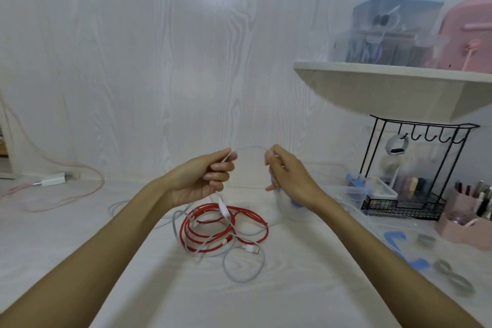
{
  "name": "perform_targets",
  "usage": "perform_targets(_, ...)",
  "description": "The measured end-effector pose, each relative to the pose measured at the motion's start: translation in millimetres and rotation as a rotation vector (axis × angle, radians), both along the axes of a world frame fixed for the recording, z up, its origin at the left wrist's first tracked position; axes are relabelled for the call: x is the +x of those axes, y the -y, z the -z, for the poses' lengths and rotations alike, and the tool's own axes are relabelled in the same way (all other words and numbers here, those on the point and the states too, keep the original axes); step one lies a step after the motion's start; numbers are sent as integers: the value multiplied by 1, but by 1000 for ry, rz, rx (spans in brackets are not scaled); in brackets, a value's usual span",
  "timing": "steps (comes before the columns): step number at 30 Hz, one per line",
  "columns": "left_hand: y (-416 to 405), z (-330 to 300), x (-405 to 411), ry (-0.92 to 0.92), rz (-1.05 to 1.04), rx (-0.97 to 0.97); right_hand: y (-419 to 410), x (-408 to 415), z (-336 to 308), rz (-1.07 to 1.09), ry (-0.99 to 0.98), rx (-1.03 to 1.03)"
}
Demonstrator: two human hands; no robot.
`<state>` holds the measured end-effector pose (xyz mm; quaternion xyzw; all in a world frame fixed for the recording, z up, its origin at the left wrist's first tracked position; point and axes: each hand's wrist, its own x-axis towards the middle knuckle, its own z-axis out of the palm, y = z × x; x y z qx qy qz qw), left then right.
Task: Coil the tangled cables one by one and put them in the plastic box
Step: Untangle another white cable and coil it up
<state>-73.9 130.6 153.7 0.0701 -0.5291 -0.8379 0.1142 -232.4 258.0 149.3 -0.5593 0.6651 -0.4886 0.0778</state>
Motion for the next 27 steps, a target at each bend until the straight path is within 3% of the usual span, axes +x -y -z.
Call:
perform_targets(3,-3,0,-7,-155,-42,-16,13,-10,6,114,-54,-88)
perform_targets(9,3,-10,-45,-423,-201,-109,79,-9,18,232,-205,-65)
perform_targets(12,37,-2,-62,-311,-481,-303,120,-8,35,187,-393,164)
perform_targets(17,83,21,-69,-258,-566,-98,138,6,65,-8,-541,400)
perform_targets(23,103,47,-63,-202,-571,-177,123,11,46,-248,-348,554)
perform_targets(27,107,53,-68,-226,-535,-268,109,11,34,-316,-379,601)
